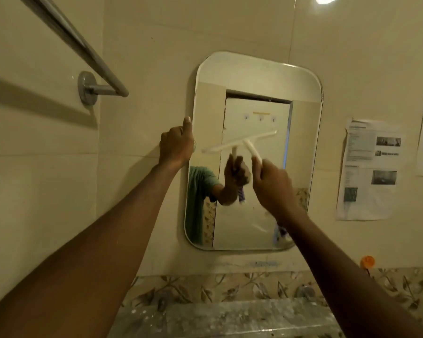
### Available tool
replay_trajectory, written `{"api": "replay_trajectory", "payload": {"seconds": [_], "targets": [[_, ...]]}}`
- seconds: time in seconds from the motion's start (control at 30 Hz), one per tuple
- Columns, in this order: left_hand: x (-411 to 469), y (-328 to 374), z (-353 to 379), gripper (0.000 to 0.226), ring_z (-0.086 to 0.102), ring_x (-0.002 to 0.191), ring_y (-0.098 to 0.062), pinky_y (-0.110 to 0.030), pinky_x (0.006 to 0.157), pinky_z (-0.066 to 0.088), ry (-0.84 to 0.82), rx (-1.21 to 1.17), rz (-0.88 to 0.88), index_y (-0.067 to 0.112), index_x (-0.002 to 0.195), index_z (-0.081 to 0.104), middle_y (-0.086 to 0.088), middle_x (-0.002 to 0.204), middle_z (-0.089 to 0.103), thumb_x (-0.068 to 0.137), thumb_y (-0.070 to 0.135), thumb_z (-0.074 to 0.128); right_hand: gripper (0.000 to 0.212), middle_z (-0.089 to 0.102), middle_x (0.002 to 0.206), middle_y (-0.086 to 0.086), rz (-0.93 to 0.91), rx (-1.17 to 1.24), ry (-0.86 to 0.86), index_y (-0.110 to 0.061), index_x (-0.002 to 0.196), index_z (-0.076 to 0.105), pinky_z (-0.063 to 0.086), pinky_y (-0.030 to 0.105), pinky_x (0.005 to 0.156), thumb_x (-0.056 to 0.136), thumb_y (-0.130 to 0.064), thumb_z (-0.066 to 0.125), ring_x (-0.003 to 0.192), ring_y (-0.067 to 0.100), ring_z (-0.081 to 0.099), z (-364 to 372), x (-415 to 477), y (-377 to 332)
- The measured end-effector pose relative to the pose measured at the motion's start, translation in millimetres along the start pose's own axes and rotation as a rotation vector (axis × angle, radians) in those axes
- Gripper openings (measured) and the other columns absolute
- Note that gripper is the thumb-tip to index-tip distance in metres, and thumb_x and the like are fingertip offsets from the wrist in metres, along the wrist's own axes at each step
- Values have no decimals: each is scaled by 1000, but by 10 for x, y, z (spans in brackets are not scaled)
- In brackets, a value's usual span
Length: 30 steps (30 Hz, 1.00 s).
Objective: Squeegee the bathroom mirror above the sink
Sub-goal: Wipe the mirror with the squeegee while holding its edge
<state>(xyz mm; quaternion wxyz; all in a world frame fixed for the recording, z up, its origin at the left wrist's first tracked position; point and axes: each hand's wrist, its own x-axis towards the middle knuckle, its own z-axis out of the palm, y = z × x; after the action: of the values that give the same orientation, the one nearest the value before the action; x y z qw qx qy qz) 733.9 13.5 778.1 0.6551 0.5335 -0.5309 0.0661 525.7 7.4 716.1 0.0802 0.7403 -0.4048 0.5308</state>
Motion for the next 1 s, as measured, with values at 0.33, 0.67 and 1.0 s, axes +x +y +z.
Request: {"api": "replay_trajectory", "payload": {"seconds": [0.33,0.67,1.0], "targets": [[31,-1,17,71,62,100,-40,-50,93,49,27,-56,-73,2,91,66,-25,104,67,98,54,17,32,39,53,-13,-284,-306,-102,-13,101,61,27,15,42,97,-41,46,41,2,38,-195,75,224],[6,20,60,75,65,84,-42,-57,85,53,90,-126,-122,9,68,60,-26,87,68,93,64,15,28,47,58,-11,-385,-423,-112,-18,86,56,33,15,45,93,-44,49,46,3,46,-635,875,579],[28,6,43,63,67,76,-32,-45,78,56,75,-51,-79,13,64,55,-19,79,67,100,50,19,39,53,54,-3,-205,-285,37,-15,80,55,36,19,42,96,-45,36,41,12,52,-695,957,820]]}}
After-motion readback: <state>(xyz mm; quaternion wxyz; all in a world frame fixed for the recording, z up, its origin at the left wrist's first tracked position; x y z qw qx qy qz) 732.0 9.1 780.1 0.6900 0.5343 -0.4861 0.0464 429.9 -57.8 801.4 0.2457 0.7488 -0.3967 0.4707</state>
